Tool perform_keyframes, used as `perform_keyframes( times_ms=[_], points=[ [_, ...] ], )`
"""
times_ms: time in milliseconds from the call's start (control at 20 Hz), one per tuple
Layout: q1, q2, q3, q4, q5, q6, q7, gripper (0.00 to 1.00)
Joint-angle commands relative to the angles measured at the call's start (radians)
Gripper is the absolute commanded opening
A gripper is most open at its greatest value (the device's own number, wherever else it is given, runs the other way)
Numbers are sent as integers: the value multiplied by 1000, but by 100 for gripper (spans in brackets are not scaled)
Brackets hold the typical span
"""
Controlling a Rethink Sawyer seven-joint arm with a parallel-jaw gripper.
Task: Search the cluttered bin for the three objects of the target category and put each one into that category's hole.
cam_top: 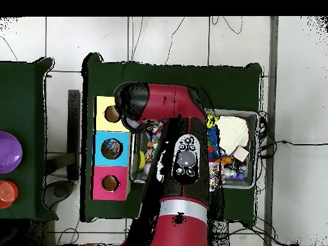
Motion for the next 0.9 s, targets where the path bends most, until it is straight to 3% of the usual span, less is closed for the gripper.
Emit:
perform_keyframes(
  times_ms=[50,250,500,550,900],
  points=[
    [6,13,33,-40,-14,141,46,0],
    [-3,21,47,31,-14,-6,39,0],
    [-1,19,40,62,-31,-101,46,0],
    [0,20,36,64,-33,-115,50,100],
    [10,7,18,113,-36,-184,80,100]
  ],
)
